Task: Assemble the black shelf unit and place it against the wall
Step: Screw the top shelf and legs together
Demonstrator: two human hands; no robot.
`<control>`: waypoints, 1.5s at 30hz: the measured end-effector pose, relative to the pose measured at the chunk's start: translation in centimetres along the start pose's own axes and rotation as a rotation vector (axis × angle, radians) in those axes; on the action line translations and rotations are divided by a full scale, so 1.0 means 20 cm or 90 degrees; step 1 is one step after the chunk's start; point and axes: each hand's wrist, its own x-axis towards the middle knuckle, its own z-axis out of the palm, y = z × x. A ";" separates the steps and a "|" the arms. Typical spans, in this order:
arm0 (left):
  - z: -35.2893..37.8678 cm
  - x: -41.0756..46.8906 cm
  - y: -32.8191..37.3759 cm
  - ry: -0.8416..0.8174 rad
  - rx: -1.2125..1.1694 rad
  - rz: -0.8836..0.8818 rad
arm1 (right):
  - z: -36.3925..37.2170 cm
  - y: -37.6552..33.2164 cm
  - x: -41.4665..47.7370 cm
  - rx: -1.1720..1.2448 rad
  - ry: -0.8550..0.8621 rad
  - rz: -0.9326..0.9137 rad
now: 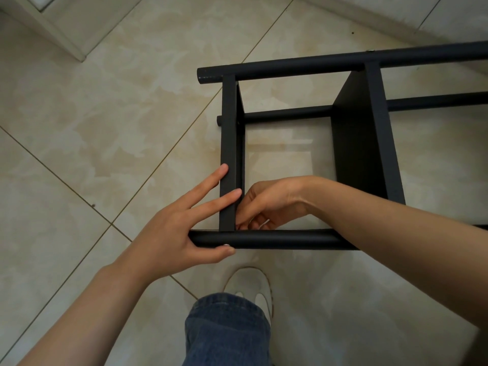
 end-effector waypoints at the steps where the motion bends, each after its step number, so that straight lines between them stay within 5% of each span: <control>1: 0.00 0.00 0.00 0.002 0.000 -0.001 | 0.01 0.00 0.01 0.009 0.006 -0.006; 45: 0.00 0.00 0.00 0.004 -0.004 0.009 | 0.03 0.02 0.03 0.047 0.014 -0.005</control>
